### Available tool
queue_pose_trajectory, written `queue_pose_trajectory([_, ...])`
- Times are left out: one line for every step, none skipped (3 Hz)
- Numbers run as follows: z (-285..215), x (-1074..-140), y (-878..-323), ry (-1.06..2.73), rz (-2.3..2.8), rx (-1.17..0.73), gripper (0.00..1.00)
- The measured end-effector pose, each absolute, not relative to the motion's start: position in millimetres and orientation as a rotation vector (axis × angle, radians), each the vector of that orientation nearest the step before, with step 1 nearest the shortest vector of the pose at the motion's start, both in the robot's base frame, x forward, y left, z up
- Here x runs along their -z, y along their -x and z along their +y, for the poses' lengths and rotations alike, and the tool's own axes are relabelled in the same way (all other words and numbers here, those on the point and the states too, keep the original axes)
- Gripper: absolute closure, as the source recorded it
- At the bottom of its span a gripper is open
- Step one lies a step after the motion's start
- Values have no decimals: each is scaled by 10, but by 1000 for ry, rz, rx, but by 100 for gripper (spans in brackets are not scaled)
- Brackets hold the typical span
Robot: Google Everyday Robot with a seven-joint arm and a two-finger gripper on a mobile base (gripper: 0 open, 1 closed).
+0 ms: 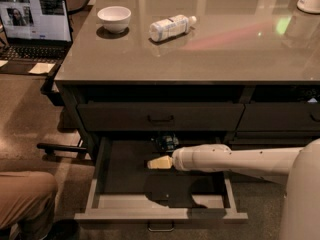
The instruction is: Pick blue chip bag from middle drawer and place on counter
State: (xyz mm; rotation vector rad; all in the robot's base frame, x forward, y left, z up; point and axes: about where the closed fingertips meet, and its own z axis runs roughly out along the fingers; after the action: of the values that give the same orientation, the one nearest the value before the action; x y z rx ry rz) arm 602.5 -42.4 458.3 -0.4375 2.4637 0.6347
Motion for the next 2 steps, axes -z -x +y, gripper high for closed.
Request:
queue_pose_trajectory([-463, -4585, -6241, 364, 2403, -594, 0])
queue_pose_trajectory([-570, -4557, -6551, 261, 2339, -493, 0])
